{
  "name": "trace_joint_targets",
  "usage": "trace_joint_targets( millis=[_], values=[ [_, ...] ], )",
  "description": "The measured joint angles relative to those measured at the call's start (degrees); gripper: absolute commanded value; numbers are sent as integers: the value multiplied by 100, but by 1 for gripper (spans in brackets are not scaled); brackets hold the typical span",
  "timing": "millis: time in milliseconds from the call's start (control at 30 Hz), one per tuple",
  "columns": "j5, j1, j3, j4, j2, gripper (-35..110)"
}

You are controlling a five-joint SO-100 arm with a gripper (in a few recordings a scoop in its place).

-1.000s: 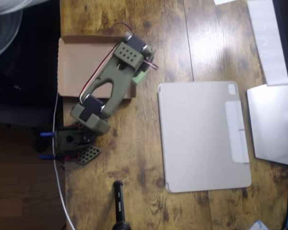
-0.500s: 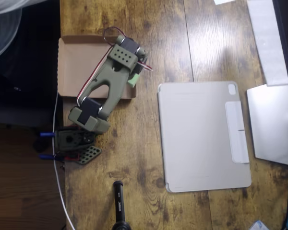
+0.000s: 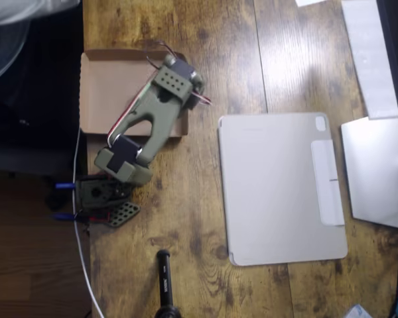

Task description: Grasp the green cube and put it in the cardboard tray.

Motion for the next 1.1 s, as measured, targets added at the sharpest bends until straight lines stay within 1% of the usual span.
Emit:
trace_joint_targets(
  millis=[67,200,333,433,667,800,1100],
  values=[
    [-53,694,-26,-18,-185,0],
    [53,2716,-237,431,-562,0],
    [-149,3551,-97,782,-580,0],
    [-193,3894,35,826,-659,0],
    [132,4157,114,747,-844,0],
    [97,4342,79,747,-896,0],
    [97,4386,97,712,-896,0]
  ],
)
